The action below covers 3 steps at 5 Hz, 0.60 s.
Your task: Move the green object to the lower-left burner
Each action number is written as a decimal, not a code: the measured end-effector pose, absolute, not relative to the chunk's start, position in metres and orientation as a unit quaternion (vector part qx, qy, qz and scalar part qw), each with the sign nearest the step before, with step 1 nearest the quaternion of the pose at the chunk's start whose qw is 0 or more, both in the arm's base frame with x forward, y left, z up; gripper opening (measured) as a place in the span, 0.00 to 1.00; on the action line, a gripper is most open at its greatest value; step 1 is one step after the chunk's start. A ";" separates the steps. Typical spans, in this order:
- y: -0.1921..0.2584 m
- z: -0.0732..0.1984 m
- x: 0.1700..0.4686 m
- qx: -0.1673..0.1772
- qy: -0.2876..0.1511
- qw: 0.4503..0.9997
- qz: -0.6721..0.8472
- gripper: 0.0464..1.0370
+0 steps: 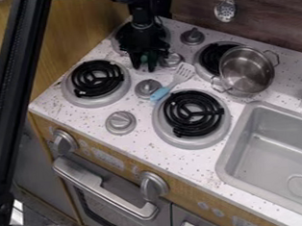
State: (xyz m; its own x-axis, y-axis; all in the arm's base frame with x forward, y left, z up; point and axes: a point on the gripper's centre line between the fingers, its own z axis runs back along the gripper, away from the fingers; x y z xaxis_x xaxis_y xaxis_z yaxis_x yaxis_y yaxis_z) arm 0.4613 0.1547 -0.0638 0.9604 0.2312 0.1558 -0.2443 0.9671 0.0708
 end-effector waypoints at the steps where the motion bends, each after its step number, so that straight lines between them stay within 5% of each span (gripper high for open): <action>1: 0.155 -0.064 0.459 0.050 -0.066 0.989 0.120 0.30; 3: 0.153 -0.045 0.434 0.048 -0.104 0.982 0.149 0.30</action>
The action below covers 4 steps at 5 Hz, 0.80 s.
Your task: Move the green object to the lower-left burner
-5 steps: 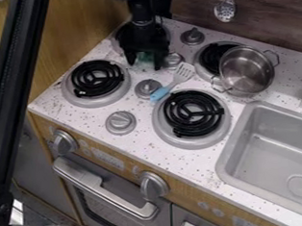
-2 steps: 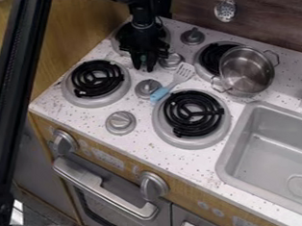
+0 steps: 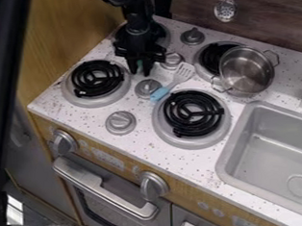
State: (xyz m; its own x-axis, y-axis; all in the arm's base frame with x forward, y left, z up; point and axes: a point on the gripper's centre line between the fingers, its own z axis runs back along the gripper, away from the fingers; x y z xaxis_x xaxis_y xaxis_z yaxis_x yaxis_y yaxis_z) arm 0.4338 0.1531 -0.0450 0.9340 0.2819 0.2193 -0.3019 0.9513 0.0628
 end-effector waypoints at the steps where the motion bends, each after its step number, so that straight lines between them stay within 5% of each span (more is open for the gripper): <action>1: 0.180 -0.021 0.414 0.049 -0.109 0.975 0.189 0.30; 2: 0.201 -0.038 0.376 0.038 -0.060 0.970 0.231 0.30; 4: 0.214 -0.036 0.343 0.020 -0.056 0.971 0.231 0.30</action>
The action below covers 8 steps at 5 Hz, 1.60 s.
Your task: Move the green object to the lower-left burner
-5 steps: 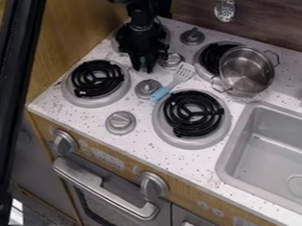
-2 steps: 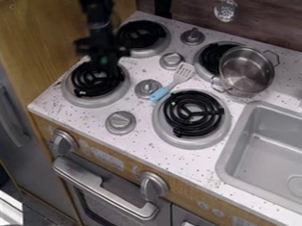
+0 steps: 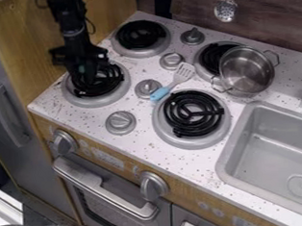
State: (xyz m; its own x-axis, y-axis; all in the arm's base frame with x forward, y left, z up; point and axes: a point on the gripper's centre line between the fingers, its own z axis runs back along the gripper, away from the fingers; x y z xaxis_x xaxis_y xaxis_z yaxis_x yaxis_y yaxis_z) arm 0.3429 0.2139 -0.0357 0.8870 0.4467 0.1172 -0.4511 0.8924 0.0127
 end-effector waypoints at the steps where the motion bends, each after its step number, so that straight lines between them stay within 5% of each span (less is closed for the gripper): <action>1: 0.203 -0.047 0.333 0.004 -0.049 0.973 0.226 0.30; 2: 0.199 -0.036 0.334 0.015 -0.044 0.978 0.205 0.35; 4: 0.182 -0.008 0.345 0.042 -0.084 0.979 0.179 0.92; 5: 0.173 0.019 0.349 0.063 -0.118 0.977 0.167 0.96; 6: 0.158 0.034 0.344 0.050 -0.136 0.978 0.148 0.96; 8: 0.132 0.035 0.341 0.044 -0.104 0.990 0.079 0.96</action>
